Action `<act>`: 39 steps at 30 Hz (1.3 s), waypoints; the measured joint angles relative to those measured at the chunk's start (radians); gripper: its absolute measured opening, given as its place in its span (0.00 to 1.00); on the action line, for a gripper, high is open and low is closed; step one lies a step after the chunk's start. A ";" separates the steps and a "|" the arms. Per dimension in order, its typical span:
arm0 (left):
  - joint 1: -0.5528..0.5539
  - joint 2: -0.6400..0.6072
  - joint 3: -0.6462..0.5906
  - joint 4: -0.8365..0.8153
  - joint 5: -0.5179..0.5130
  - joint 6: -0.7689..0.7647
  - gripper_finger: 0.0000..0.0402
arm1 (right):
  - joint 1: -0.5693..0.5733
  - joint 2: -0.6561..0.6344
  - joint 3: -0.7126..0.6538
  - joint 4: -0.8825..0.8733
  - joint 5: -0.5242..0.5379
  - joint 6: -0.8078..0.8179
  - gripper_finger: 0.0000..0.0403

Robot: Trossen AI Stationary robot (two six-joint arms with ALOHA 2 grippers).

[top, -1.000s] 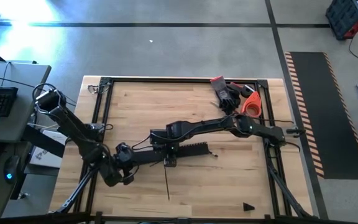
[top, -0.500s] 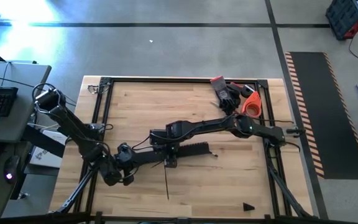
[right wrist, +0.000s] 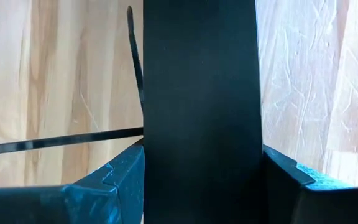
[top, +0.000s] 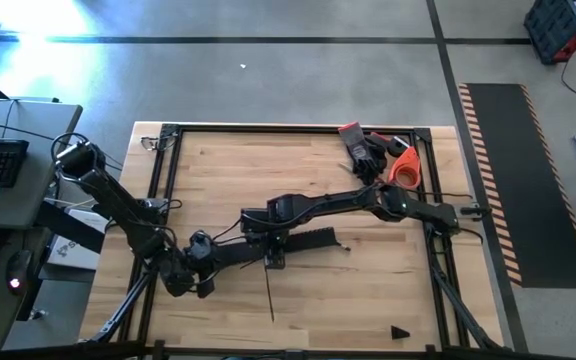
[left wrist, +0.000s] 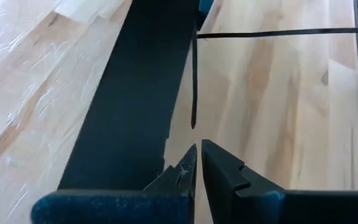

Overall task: Ziptie cables
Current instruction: Close the black cable duct

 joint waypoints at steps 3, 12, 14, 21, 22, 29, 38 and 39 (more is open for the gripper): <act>0.000 -0.004 0.000 -0.007 0.000 0.000 0.00 | 0.001 0.000 0.000 -0.005 -0.008 -0.006 0.51; 0.001 0.020 -0.090 0.092 0.007 -0.046 0.00 | 0.009 0.000 -0.003 -0.018 0.000 -0.011 0.51; 0.001 0.020 -0.116 0.135 0.006 -0.064 0.00 | 0.009 0.000 -0.004 -0.019 0.002 -0.017 0.51; 0.000 0.018 -0.152 0.166 0.004 -0.086 0.00 | 0.009 0.005 -0.004 -0.023 0.007 -0.024 0.51; 0.000 0.018 -0.154 0.165 0.006 -0.089 0.00 | 0.009 0.007 -0.004 -0.023 0.007 -0.026 0.51; 0.001 0.019 -0.159 0.170 0.015 -0.095 0.00 | 0.014 0.033 -0.004 -0.022 0.011 -0.048 0.50; 0.001 0.024 -0.165 0.157 0.065 -0.096 0.00 | 0.030 0.040 -0.004 -0.026 0.039 -0.164 0.72; 0.001 0.023 -0.162 0.162 0.063 -0.098 0.00 | 0.034 0.038 -0.004 -0.027 0.062 -0.176 0.74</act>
